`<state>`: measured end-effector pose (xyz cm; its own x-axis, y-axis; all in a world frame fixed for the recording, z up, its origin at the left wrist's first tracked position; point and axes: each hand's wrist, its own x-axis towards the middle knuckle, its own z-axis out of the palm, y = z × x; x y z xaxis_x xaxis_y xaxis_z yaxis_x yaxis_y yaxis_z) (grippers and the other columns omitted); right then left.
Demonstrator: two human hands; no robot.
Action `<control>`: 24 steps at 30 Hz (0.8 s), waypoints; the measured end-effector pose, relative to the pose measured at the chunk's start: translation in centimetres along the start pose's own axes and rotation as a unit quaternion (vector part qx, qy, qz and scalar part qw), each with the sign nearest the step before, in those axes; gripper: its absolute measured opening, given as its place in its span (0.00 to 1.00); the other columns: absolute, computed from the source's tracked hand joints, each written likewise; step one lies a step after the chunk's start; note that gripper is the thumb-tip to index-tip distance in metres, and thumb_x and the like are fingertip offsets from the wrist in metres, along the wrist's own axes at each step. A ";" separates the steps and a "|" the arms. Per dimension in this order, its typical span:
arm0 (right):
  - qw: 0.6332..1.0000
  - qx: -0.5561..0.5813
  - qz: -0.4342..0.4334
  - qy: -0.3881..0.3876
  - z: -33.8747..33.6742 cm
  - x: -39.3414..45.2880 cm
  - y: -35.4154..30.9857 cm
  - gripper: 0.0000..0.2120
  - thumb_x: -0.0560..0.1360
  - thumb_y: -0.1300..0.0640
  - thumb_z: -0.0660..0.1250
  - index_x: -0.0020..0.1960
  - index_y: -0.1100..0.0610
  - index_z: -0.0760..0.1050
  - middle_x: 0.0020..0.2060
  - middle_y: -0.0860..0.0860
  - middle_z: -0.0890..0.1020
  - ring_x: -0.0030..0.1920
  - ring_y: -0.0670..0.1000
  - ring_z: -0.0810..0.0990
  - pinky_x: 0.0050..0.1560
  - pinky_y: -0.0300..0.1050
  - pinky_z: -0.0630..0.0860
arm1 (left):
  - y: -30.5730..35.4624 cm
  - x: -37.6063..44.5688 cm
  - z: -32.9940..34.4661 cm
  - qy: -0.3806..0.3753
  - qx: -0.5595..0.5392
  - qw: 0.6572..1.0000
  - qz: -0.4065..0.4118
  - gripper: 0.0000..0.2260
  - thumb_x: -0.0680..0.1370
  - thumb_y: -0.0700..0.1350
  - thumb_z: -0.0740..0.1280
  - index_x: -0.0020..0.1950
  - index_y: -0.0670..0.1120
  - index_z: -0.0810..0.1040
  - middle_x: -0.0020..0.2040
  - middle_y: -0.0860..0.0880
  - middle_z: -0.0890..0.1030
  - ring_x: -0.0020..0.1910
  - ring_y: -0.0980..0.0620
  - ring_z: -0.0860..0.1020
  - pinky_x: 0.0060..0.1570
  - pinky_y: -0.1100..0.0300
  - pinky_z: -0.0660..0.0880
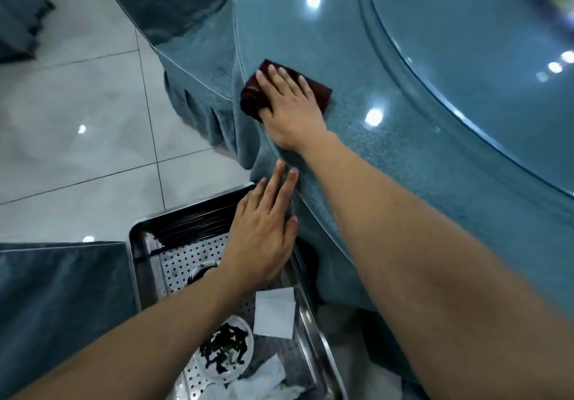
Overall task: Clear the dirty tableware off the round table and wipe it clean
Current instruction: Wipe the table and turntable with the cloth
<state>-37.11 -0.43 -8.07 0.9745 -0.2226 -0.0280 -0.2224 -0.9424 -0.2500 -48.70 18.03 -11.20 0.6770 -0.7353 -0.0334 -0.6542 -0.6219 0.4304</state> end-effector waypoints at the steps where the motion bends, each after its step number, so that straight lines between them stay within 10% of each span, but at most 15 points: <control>1: 1.000 0.004 -0.011 -0.002 0.1 -0.8 -0.1 0.30 0.81 0.47 0.55 0.81 0.47 0.52 0.81 0.48 0.53 0.80 0.48 0.49 0.79 0.50 0.40 | 0.0 0.0 0.0 -0.002 -0.001 1.000 -0.003 0.31 0.82 0.55 0.50 0.83 0.54 0.43 0.83 0.55 0.41 0.82 0.48 0.52 0.78 0.47 0.56; 12: 0.937 0.007 0.337 0.088 -2.5 -23.5 13.5 0.35 0.75 0.43 0.49 0.81 0.49 0.52 0.81 0.52 0.54 0.80 0.51 0.50 0.79 0.55 0.44 | -0.7 0.3 -2.1 -0.069 -0.001 0.997 0.032 0.31 0.85 0.55 0.52 0.82 0.56 0.36 0.82 0.55 0.35 0.82 0.47 0.52 0.78 0.48 0.54; 15: 0.965 0.011 0.253 0.074 -2.1 -18.6 8.8 0.35 0.75 0.46 0.54 0.81 0.51 0.54 0.80 0.54 0.56 0.80 0.54 0.52 0.79 0.56 0.45 | -0.9 0.4 -2.9 -0.077 -0.002 0.996 0.049 0.30 0.84 0.56 0.50 0.83 0.55 0.41 0.83 0.54 0.39 0.79 0.47 0.57 0.77 0.49 0.56; 20: 0.995 0.008 0.102 0.009 0.8 -7.0 -2.8 0.33 0.79 0.45 0.58 0.81 0.47 0.52 0.81 0.50 0.52 0.80 0.49 0.49 0.79 0.51 0.41 | -1.2 0.8 -4.8 0.071 -0.038 0.996 -0.030 0.26 0.80 0.48 0.55 0.78 0.46 0.62 0.70 0.41 0.74 0.63 0.40 0.74 0.66 0.44 0.68; 24: 0.996 -0.025 0.074 0.039 1.5 -12.6 -1.7 0.35 0.78 0.46 0.59 0.81 0.48 0.51 0.81 0.50 0.53 0.80 0.49 0.49 0.79 0.53 0.43 | -1.5 -0.3 -4.7 0.092 -0.027 0.994 -0.044 0.24 0.79 0.47 0.53 0.75 0.44 0.66 0.69 0.41 0.73 0.64 0.39 0.72 0.66 0.42 0.68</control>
<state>-48.91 4.35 -8.76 0.9258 -0.3778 0.0150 -0.3674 -0.9082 -0.2003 -46.33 20.42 -7.55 0.7843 -0.6138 0.0900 -0.5740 -0.6630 0.4806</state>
